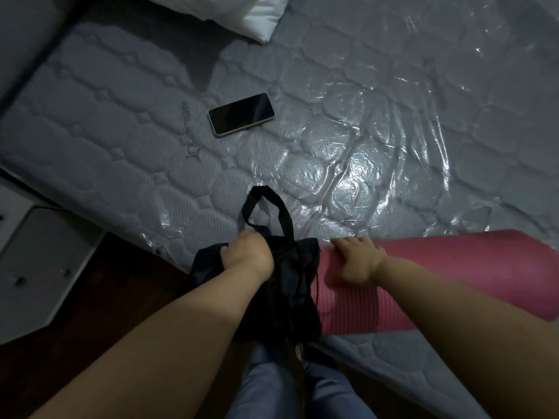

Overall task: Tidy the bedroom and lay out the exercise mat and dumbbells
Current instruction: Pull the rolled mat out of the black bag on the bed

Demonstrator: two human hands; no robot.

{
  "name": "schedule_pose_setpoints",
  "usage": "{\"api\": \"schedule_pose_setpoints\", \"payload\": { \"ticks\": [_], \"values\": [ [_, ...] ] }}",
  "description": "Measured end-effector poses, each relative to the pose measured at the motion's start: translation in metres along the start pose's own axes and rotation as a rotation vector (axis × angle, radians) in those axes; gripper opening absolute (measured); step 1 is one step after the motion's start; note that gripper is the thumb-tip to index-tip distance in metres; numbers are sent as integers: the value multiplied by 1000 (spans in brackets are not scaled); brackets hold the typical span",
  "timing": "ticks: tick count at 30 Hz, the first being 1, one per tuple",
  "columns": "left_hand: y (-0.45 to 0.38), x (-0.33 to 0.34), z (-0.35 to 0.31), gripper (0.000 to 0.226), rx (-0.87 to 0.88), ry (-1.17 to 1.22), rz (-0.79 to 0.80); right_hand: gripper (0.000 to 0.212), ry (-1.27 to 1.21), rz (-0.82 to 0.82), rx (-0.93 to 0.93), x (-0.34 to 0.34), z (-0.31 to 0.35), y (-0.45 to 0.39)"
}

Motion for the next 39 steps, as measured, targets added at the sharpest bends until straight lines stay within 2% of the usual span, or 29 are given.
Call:
{"api": "schedule_pose_setpoints", "payload": {
  "ticks": [5, 10, 12, 15, 19, 23, 26, 28, 30, 33, 36, 39],
  "values": [
    [-2, -28, 35, 17, -67, 180, -153, 85, 23, -94, 41, -3, -5, 12],
    [-6, -63, 14, 15, 114, 313, -278, 79, 73, -152, 109, -38, 13, 6],
    [-9, -82, 11, 17, 173, 373, -341, 84, 61, -161, 28, -50, 30, -1],
    [-12, -99, 17, 15, 191, 452, -432, 107, -62, -174, -107, -61, 53, -9],
    [-12, -88, 18, 17, 207, 472, -405, 103, -121, -243, -109, -52, 64, -17],
    [7, -60, 36, 47, 125, 244, -464, 99, -107, -259, -89, -35, 65, -25],
    [14, -29, 54, 62, 46, 262, -341, 98, -171, -302, -68, -43, 62, -29],
    [10, -17, 58, 61, -3, 329, -261, 93, -203, -372, -59, -49, 63, -27],
    [-1, -19, 55, 45, 5, 402, -236, 88, -215, -467, -53, -50, 65, -21],
    [-12, -23, 53, 18, 111, 399, -240, 108, -82, -396, -68, -32, 69, -19],
    [-14, -23, 59, 8, 164, 417, -251, 136, 109, -290, -73, -12, 72, -19],
    [-16, -31, 65, 11, 196, 437, -276, 145, 139, -296, -64, -16, 68, -20]
  ]
}}
Point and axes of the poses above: each hand's wrist, its own y-axis away from the middle knuckle, its own x-axis out of the palm, z = x × y, the point moved 7 cm from there along -y, towards the middle knuckle, and after that the axes turned 2 degrees about y, right-handed, at the moved point
